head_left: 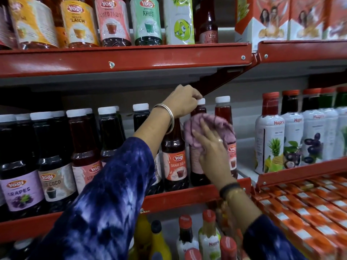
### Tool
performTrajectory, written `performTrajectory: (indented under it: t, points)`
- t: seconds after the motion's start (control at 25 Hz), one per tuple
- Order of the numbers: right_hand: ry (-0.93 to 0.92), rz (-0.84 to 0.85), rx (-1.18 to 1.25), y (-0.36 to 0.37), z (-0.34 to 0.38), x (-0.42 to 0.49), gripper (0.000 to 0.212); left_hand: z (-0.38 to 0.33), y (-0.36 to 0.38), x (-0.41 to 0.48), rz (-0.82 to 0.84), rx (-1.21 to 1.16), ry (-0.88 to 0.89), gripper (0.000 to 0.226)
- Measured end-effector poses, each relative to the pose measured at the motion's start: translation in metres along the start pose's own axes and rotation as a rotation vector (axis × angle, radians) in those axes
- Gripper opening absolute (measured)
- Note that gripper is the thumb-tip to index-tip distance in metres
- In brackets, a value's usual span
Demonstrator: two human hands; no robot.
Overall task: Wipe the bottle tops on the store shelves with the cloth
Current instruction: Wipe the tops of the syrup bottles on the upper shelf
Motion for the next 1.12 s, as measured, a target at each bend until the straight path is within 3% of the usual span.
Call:
performTrajectory:
  t: [0.12,0.2,0.28,0.4,0.48,0.56,0.68,0.92,1.0,1.12]
  points:
    - [-0.049,0.016,-0.006,0.002,0.0,0.015,0.051,0.006,0.002,-0.002,0.0,-0.017,-0.014,0.053]
    - [-0.13,0.055,-0.032,-0.002,-0.002,-0.021,0.046,0.007,0.003,-0.002,-0.016,-0.03,-0.025,0.053]
    - [-0.099,0.07,0.003,-0.011,-0.014,-0.061,0.05,0.003,0.002,0.002,-0.054,-0.061,-0.051,0.044]
    - [0.003,-0.126,0.132,-0.036,-0.034,-0.066,0.051,-0.013,0.009,0.016,-0.065,-0.091,-0.039,0.037]
    - [0.037,-0.314,0.16,-0.057,-0.042,-0.03,0.042,-0.027,0.026,0.021,0.036,-0.06,0.008,0.046]
    - [0.068,-0.395,0.119,-0.067,-0.054,0.014,0.044,-0.036,0.039,0.022,0.12,-0.001,0.033,0.053]
    - [0.086,-0.244,0.098,-0.043,-0.07,0.031,0.068,-0.038,0.039,0.022,0.111,0.005,0.019,0.055]
    - [0.115,-0.265,0.003,-0.033,-0.088,-0.059,0.061,-0.036,0.04,0.021,0.084,-0.04,0.004,0.059]
    - [0.072,-0.275,0.002,-0.038,-0.077,-0.027,0.057,-0.034,0.042,0.022,0.075,-0.034,0.014,0.06]
    - [0.08,-0.248,0.063,-0.045,-0.063,0.041,0.068,-0.031,0.047,0.022,0.089,0.036,0.033,0.06]
Point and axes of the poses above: each hand's wrist, its own x-axis towards the middle knuckle, its own y-axis out of the palm, z = x × y, the point moved 8 cm from there along x, towards the middle knuckle, and after that the axes turned 8 degrees about -z, right-handed, at the moved point
